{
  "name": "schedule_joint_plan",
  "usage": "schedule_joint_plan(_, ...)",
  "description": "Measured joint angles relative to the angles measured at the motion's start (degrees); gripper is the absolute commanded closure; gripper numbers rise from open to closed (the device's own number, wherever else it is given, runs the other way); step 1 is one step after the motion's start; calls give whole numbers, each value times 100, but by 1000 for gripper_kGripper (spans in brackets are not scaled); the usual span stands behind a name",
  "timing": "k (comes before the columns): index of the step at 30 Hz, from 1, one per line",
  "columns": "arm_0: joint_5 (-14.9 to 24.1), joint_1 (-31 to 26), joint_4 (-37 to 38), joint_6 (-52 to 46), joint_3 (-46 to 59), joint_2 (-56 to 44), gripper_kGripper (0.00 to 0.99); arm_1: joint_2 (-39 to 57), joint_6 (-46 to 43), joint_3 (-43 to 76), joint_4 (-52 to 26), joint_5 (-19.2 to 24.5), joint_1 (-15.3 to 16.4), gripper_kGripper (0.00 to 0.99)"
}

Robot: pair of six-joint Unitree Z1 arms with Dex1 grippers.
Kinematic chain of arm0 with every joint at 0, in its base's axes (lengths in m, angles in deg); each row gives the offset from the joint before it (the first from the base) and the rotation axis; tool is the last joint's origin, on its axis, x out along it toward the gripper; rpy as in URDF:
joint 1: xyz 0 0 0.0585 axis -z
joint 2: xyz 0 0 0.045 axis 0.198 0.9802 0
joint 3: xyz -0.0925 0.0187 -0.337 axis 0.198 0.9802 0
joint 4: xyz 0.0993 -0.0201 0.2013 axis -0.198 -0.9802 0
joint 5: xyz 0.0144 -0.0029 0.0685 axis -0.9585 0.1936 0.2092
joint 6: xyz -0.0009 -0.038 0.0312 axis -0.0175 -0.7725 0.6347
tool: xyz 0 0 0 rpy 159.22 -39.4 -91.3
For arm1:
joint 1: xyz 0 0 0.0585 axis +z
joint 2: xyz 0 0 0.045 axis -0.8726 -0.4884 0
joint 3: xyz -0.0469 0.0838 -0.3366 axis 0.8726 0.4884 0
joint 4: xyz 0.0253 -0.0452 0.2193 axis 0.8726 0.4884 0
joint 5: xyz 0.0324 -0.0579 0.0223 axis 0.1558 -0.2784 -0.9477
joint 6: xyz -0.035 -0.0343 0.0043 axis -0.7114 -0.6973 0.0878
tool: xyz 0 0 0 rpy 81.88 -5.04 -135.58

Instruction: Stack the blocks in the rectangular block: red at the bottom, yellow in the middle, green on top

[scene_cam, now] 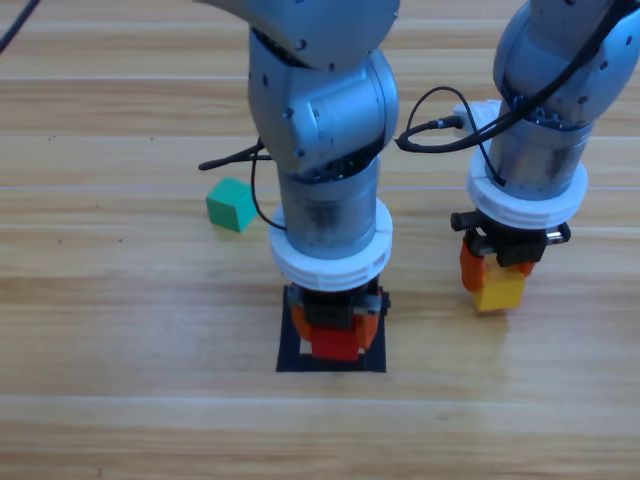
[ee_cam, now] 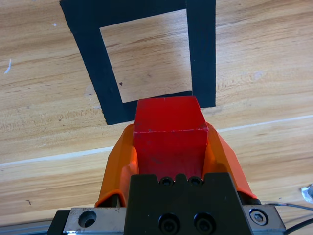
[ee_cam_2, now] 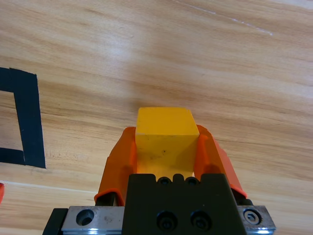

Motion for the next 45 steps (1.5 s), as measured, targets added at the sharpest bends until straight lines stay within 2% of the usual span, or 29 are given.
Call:
schedule_joint_plan(7,108,0,-4,-119,-43,21,990,67,0,143,0,0,-217,801)
schedule_joint_plan(16,146,-16,-5,-328,-239,375,990,713,0,301,-32,-55,-482,801)
schedule_joint_plan(25,145,-94,-5,-629,-373,403,990,742,-7,378,-68,-83,-493,801)
schedule_joint_plan(45,145,-312,-5,-605,-378,432,990,742,-41,378,-72,-103,-493,801)
